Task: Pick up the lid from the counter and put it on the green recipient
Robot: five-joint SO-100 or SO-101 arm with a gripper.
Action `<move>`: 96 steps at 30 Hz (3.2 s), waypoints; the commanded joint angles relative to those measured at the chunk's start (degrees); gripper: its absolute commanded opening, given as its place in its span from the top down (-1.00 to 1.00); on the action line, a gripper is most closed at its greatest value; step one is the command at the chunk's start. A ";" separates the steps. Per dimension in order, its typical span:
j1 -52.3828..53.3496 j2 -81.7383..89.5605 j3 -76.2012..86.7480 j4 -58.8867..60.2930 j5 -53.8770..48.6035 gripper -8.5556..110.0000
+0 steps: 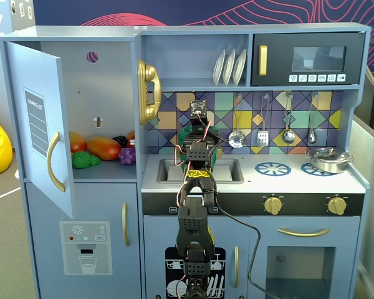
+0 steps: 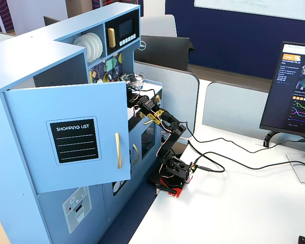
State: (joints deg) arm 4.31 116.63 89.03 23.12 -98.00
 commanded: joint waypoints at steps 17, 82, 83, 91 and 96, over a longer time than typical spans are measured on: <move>-1.85 2.46 0.88 -2.64 -2.64 0.86; -4.48 56.95 82.53 26.28 12.83 0.86; -4.66 57.66 82.62 29.53 11.69 0.86; -4.04 65.48 82.62 51.77 14.85 0.84; -3.25 65.48 82.62 61.17 11.51 0.84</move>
State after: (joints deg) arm 0.26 182.11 172.00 76.55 -85.61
